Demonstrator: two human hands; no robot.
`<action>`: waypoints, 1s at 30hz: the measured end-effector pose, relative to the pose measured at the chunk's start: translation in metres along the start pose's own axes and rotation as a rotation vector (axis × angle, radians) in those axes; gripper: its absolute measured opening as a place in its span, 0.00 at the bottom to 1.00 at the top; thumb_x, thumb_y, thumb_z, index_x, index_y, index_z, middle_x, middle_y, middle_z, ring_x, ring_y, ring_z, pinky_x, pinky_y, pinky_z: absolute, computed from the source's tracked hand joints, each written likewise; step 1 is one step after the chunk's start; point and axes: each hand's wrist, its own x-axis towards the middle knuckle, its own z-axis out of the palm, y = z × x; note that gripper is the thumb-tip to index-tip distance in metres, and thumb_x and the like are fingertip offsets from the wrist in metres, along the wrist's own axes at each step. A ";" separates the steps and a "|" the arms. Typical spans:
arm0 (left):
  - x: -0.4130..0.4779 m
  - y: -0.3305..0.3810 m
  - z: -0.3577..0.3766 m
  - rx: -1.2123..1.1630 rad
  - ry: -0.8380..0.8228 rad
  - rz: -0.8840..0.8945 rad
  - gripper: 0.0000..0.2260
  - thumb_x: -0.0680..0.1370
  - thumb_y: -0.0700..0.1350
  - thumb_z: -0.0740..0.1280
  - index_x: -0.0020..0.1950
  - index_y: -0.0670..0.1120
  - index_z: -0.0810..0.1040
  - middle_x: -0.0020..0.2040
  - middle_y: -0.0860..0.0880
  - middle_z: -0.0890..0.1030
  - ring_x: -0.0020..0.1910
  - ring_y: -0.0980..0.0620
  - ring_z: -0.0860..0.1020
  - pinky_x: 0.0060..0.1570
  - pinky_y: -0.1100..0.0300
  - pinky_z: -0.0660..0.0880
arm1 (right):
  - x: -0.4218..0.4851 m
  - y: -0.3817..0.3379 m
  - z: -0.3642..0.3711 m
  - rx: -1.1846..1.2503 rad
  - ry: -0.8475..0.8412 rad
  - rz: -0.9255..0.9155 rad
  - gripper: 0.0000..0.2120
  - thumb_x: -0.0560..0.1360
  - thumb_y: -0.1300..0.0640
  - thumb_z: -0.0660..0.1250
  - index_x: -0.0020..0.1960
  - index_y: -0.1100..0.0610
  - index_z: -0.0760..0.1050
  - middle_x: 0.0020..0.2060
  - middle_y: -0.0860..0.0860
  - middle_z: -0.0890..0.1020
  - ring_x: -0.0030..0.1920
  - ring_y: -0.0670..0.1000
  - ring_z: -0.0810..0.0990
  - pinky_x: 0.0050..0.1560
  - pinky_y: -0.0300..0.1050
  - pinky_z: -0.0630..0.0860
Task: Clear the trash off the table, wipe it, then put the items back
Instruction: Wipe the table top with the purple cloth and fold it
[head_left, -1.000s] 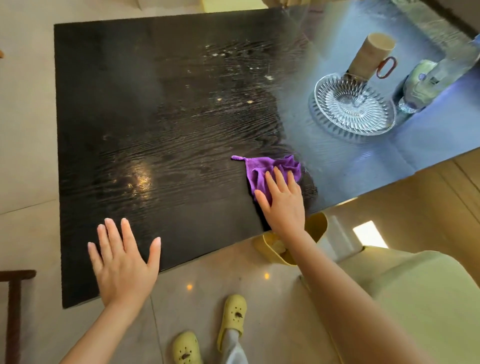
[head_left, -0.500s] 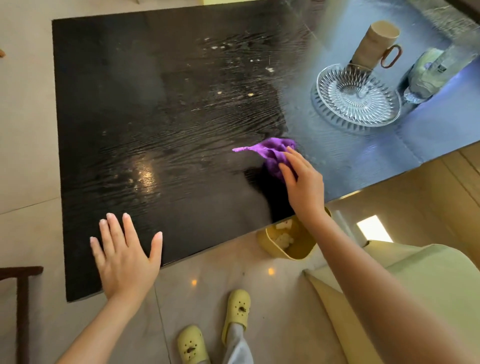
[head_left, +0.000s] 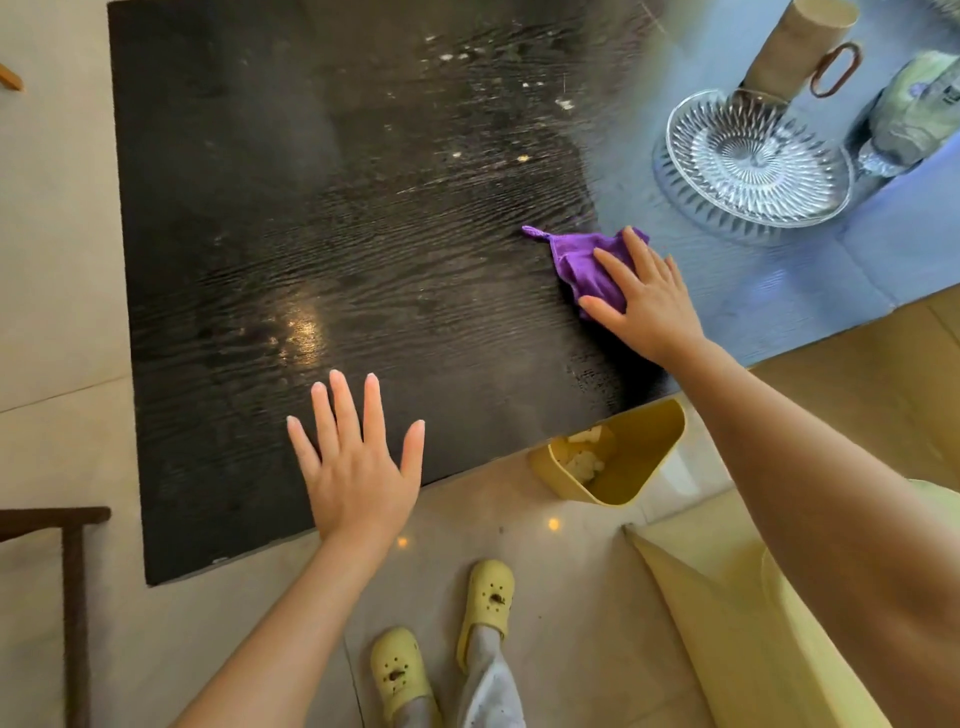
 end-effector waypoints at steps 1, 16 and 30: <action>0.000 -0.002 0.001 0.009 0.003 0.006 0.32 0.77 0.63 0.42 0.77 0.46 0.52 0.77 0.39 0.54 0.77 0.41 0.51 0.73 0.39 0.46 | 0.000 0.001 0.000 0.011 0.006 0.005 0.29 0.75 0.38 0.58 0.74 0.47 0.61 0.77 0.55 0.54 0.76 0.56 0.55 0.76 0.56 0.49; 0.001 -0.001 0.003 -0.020 -0.029 0.024 0.32 0.78 0.62 0.45 0.76 0.44 0.54 0.76 0.37 0.56 0.76 0.38 0.52 0.72 0.36 0.47 | -0.108 -0.098 0.025 0.219 0.179 0.155 0.19 0.77 0.51 0.62 0.67 0.54 0.74 0.70 0.54 0.71 0.73 0.56 0.66 0.73 0.52 0.61; 0.022 0.000 -0.028 -0.484 0.005 0.006 0.24 0.80 0.50 0.56 0.75 0.45 0.59 0.76 0.42 0.61 0.77 0.44 0.53 0.73 0.44 0.42 | -0.108 -0.150 -0.003 0.250 0.017 0.060 0.25 0.78 0.50 0.57 0.74 0.52 0.61 0.73 0.52 0.66 0.68 0.57 0.67 0.65 0.54 0.65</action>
